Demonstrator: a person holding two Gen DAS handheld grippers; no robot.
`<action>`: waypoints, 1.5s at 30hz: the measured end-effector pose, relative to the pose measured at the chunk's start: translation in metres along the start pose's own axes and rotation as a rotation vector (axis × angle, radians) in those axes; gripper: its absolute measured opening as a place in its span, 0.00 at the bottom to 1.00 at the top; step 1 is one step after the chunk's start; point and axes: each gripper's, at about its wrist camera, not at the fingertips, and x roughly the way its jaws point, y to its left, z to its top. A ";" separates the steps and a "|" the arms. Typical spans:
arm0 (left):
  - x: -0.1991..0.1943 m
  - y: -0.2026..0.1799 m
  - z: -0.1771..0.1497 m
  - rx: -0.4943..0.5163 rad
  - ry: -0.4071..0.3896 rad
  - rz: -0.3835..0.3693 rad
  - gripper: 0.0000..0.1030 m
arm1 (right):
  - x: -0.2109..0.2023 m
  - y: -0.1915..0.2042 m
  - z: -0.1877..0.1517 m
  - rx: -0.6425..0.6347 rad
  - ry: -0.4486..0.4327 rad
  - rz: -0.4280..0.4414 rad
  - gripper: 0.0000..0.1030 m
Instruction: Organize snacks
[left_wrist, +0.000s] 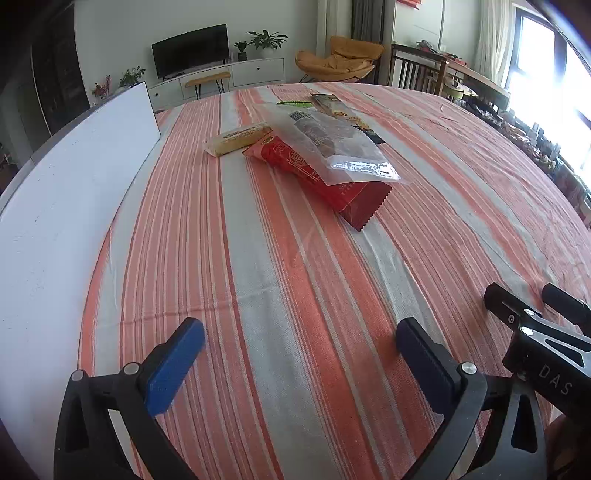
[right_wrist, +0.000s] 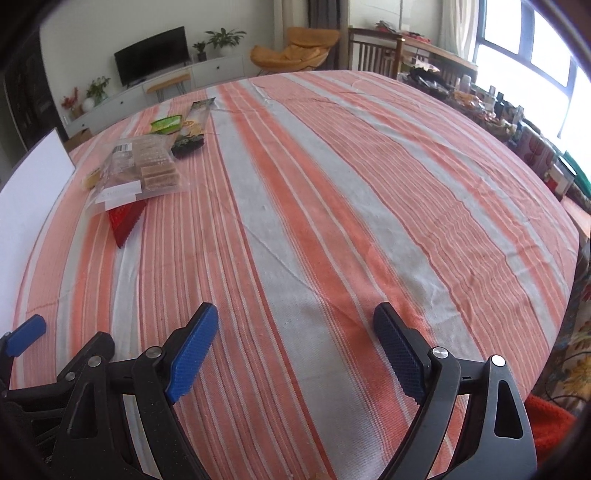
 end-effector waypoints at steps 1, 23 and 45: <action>0.002 0.001 0.002 -0.001 0.000 0.000 1.00 | 0.000 0.000 0.000 0.000 0.000 0.000 0.87; 0.016 0.013 0.023 -0.011 0.001 0.009 1.00 | -0.002 0.001 -0.001 -0.002 -0.002 -0.003 0.89; 0.017 0.013 0.024 -0.017 0.001 0.011 1.00 | 0.033 -0.012 0.048 0.015 -0.003 -0.026 0.96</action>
